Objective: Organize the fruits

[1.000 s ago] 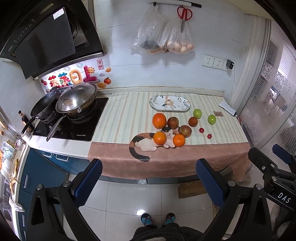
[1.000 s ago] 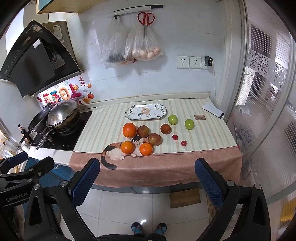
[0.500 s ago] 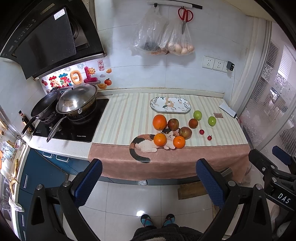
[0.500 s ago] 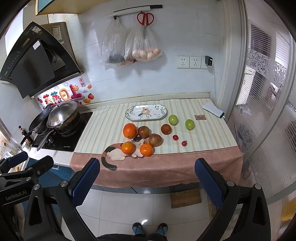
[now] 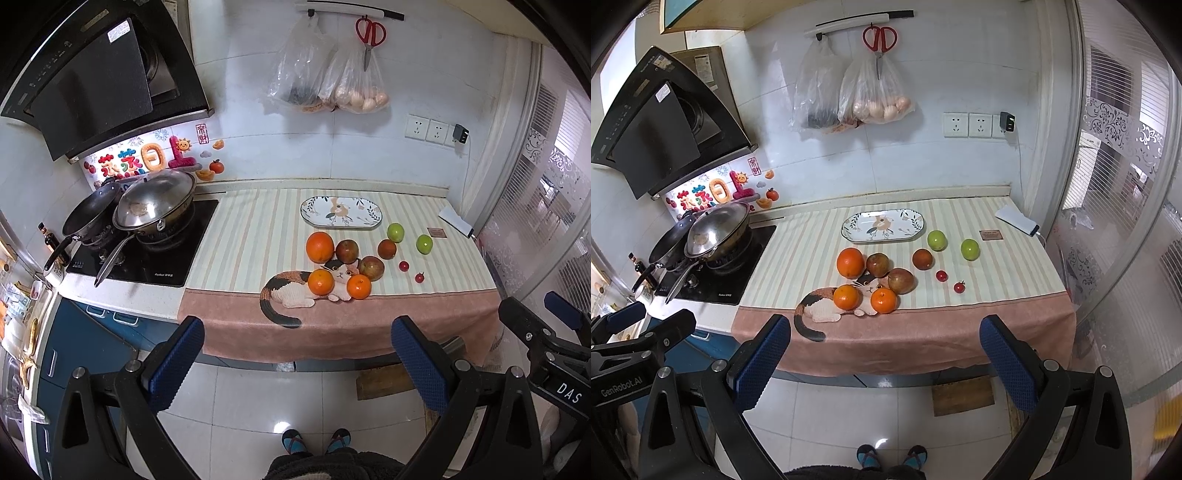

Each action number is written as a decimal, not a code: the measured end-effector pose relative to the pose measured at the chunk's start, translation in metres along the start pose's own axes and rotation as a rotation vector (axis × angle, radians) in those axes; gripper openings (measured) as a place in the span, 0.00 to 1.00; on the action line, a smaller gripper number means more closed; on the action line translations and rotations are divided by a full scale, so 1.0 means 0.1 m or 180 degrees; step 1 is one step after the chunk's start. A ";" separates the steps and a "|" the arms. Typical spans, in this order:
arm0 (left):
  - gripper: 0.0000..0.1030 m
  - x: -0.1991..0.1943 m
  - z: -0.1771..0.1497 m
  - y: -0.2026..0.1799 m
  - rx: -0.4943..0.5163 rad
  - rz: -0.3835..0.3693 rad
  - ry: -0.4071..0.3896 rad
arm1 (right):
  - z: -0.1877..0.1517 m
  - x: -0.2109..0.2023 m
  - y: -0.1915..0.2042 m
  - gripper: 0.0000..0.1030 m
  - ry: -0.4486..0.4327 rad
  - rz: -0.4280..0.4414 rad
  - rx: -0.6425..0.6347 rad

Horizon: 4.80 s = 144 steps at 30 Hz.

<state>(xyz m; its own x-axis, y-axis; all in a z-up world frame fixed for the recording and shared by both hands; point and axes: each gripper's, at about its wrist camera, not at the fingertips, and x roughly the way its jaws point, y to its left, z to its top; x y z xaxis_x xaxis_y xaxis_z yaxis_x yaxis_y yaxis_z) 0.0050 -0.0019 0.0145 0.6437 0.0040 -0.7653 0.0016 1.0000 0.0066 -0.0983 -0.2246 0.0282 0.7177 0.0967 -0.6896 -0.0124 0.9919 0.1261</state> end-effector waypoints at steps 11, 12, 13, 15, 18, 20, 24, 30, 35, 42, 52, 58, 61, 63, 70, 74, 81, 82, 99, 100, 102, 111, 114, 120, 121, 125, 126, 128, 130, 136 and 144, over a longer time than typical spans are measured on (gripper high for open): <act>1.00 0.00 0.04 0.00 0.0046 -0.0009 -0.0018 | 0.04 0.01 -0.01 1.00 0.0000 0.0008 0.0020; 1.00 0.00 0.04 0.00 0.0047 -0.0012 -0.0018 | 0.06 0.01 -0.01 1.00 0.0001 0.0010 0.0027; 1.00 0.00 0.03 0.00 0.0048 -0.0014 -0.0019 | 0.05 0.01 -0.01 1.00 -0.0002 0.0009 0.0023; 1.00 0.00 0.03 0.00 0.0049 -0.0013 -0.0017 | 0.05 0.02 -0.02 1.00 -0.0004 0.0010 0.0023; 1.00 0.00 0.02 -0.01 0.0050 -0.0012 -0.0023 | 0.05 0.02 -0.02 1.00 -0.0002 0.0011 0.0030; 1.00 0.00 0.03 -0.01 0.0054 -0.0021 -0.0024 | 0.05 0.02 -0.02 1.00 0.0007 0.0020 0.0049; 1.00 0.07 0.04 -0.05 0.0082 -0.0049 -0.0037 | 0.09 0.05 -0.04 1.00 -0.0009 -0.0006 0.0124; 1.00 0.33 0.18 0.00 0.0109 0.0088 -0.0229 | 0.13 0.32 -0.05 1.00 -0.0088 -0.0067 0.0312; 1.00 0.76 0.34 0.12 0.0190 0.0165 -0.0155 | 0.16 0.73 0.00 1.00 0.0002 -0.0048 0.0478; 1.00 1.64 0.55 0.23 0.0273 0.0183 0.0322 | 0.19 1.65 -0.06 1.00 0.0365 -0.0101 0.0699; 1.00 2.98 1.06 0.21 0.0139 0.0100 0.1066 | 0.41 3.37 -0.44 1.00 0.1019 0.0127 0.1022; 0.99 3.98 1.35 0.03 0.0064 -0.0067 0.1646 | 0.52 4.37 -0.58 1.00 0.1482 0.0370 0.1116; 0.96 4.45 1.42 -0.11 0.0054 -0.0122 0.1906 | 0.50 4.79 -0.64 1.00 0.1678 0.0413 0.1170; 0.95 4.72 1.44 -0.19 0.0056 -0.0135 0.2047 | 0.48 5.01 -0.68 0.99 0.1812 0.0453 0.1229; 0.89 5.36 1.36 -0.38 0.0040 -0.0271 0.2421 | 0.34 5.57 -0.80 0.97 0.2196 0.0726 0.1465; 0.69 5.36 1.34 -0.39 -0.0172 -0.0508 0.2365 | 0.29 5.65 -0.79 0.95 0.2309 0.0835 0.1518; 0.67 5.29 1.27 -0.35 -0.0156 -0.0445 0.2319 | 0.22 5.79 -0.79 0.86 0.2429 0.0753 0.1501; 0.67 5.24 1.26 -0.32 -0.0099 -0.0395 0.2307 | 0.22 5.80 -0.80 0.85 0.2438 0.0750 0.1516; 0.75 5.41 1.29 -0.18 0.0161 -0.0361 0.2341 | 0.10 5.96 -0.66 0.75 0.2486 0.0557 0.1493; 0.76 5.46 1.28 -0.19 0.0195 -0.0339 0.2362 | 0.09 5.97 -0.66 0.75 0.2484 0.0550 0.1498; 0.75 5.52 1.25 -0.16 0.0215 -0.0287 0.2419 | 0.09 5.98 -0.65 0.74 0.2472 0.0524 0.1496; 0.73 5.56 1.21 -0.07 0.0139 -0.0259 0.2353 | 0.12 5.96 -0.65 0.71 0.2343 0.0448 0.1382; 0.73 5.41 1.16 -0.15 0.0118 -0.0226 0.2322 | 0.13 5.93 -0.63 0.71 0.2322 0.0420 0.1341; 0.72 5.20 1.08 -0.22 -0.0005 -0.0309 0.2292 | 0.16 5.89 -0.58 0.71 0.2300 0.0446 0.1368; 0.72 5.16 1.11 -0.20 -0.0004 -0.0325 0.2281 | 0.18 5.87 -0.58 0.71 0.2286 0.0459 0.1365; 0.72 4.99 1.25 -0.15 -0.0023 -0.0415 0.2216 | 0.35 5.77 -0.62 0.71 0.2190 0.0531 0.1386; 0.72 4.97 1.30 -0.14 -0.0046 -0.0439 0.2195 | 0.41 5.74 -0.63 0.71 0.2153 0.0546 0.1388; 0.72 4.89 1.42 -0.13 -0.0094 -0.0498 0.2148 | 0.56 5.66 -0.64 0.71 0.2060 0.0606 0.1404; 0.72 4.83 1.60 -0.13 -0.0161 -0.0607 0.2079 | 0.76 5.61 -0.65 0.71 0.1954 0.0676 0.1430; 0.72 4.82 2.28 -0.17 -0.0235 -0.0908 0.1913 | 1.46 5.75 -0.64 0.71 0.1670 0.0824 0.1310; 0.72 5.55 2.84 -0.40 -0.0168 -0.0728 0.1828 | 2.04 6.72 -0.59 0.70 0.1650 0.0587 0.0863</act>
<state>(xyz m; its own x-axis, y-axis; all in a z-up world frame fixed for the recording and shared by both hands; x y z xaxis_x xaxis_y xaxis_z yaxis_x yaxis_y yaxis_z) 0.5792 -0.0417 -0.2280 0.1167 -0.2228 -0.9678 0.0436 0.9747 -0.2192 0.5270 -0.2349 -0.2975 0.2876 0.3595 -0.8877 0.1223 0.9055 0.4063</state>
